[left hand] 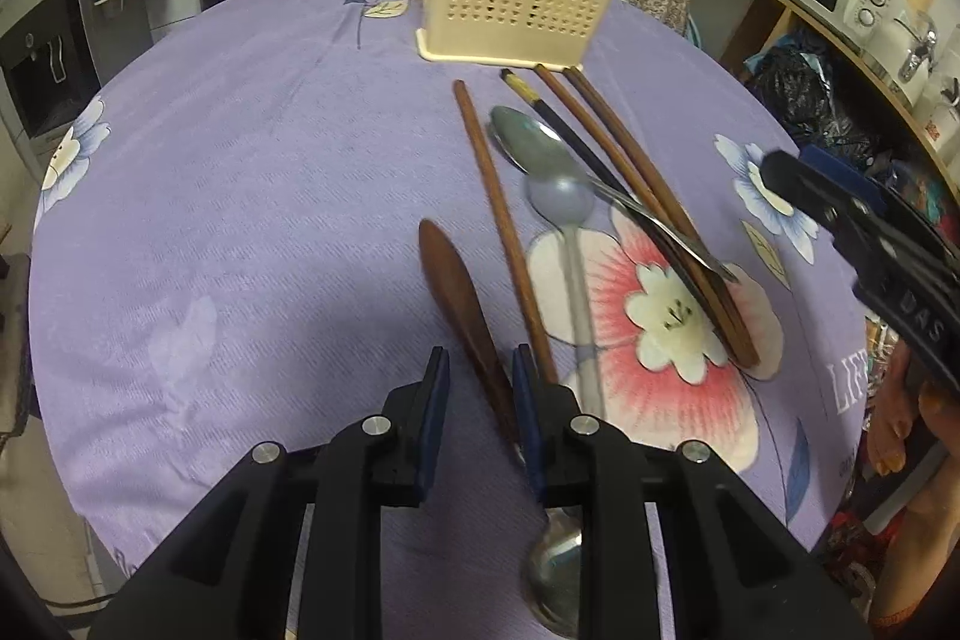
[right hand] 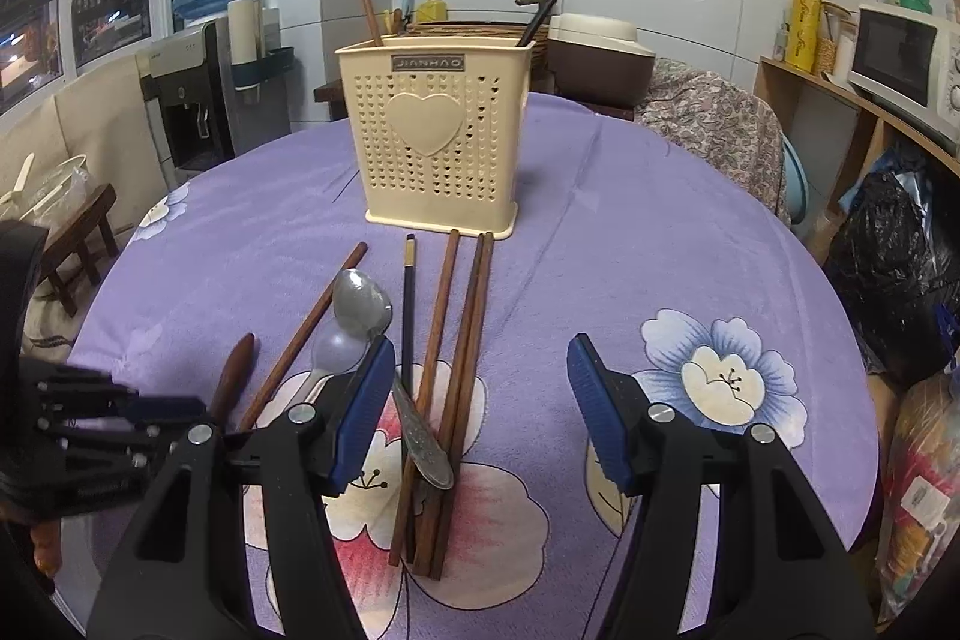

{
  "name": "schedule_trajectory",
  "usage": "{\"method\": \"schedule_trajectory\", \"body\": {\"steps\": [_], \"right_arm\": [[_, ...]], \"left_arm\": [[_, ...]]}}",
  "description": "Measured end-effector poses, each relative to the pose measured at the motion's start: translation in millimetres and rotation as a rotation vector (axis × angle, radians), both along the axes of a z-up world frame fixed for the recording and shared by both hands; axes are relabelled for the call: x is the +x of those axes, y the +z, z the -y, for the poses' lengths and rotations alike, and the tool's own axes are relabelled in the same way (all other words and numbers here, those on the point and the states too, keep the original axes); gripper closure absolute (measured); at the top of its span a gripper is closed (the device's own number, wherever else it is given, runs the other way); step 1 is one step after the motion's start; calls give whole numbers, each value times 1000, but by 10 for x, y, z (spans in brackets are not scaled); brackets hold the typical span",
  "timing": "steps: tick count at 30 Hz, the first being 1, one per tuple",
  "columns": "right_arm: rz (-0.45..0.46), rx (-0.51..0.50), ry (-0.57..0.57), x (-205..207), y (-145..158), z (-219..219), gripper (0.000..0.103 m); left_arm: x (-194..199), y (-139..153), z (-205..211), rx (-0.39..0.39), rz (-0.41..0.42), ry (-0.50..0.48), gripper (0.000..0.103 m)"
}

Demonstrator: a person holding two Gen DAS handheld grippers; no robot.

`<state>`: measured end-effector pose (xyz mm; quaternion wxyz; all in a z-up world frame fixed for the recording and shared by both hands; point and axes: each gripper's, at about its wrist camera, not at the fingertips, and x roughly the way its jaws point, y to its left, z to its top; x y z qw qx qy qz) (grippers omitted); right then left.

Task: Organize utensils
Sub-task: 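Grasp the wooden spoon with the left tool while the right tool grasps a metal spoon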

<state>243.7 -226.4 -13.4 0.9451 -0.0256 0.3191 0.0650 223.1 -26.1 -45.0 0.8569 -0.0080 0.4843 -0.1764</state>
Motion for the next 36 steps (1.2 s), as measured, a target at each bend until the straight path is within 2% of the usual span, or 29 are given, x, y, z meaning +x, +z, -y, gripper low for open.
{"method": "schedule_trajectory", "body": {"steps": [4, 8, 13, 16, 21, 23, 28, 31, 33, 35, 36], "right_arm": [[-60, 33, 53, 86, -31, -96, 43], [-145, 72, 113, 150, -118, -323, 43], [-237, 1, 116, 243, -352, -710, 47], [-279, -6, 105, 312, -460, -837, 54], [-281, -38, 103, 355, -519, -989, 67], [-285, -51, 131, 358, -518, -995, 83], [-311, -75, 208, 240, -508, -829, 92], [-319, -91, 231, 131, -499, -731, 92], [-291, -121, 215, 83, -498, -731, 82], [-268, -127, 174, 95, -514, -702, 49], [-275, -99, 175, 115, -525, -682, 47]], "left_arm": [[159, 3, -61, 0, 1, 15, 80], [233, 9, -109, -40, -10, 23, 81], [280, 20, -127, -25, 1, 22, 82], [314, 31, -167, -16, -4, 28, 82], [354, 37, -214, -7, -6, 18, 82], [364, 40, -217, -1, -4, 8, 82], [433, 36, -312, -2, -15, 8, 82], [446, 40, -309, 1, -21, -1, 82], [435, 36, -296, 7, -15, 12, 82], [419, 30, -283, 9, -7, 28, 82], [413, 30, -280, 5, -7, 35, 79]]}}
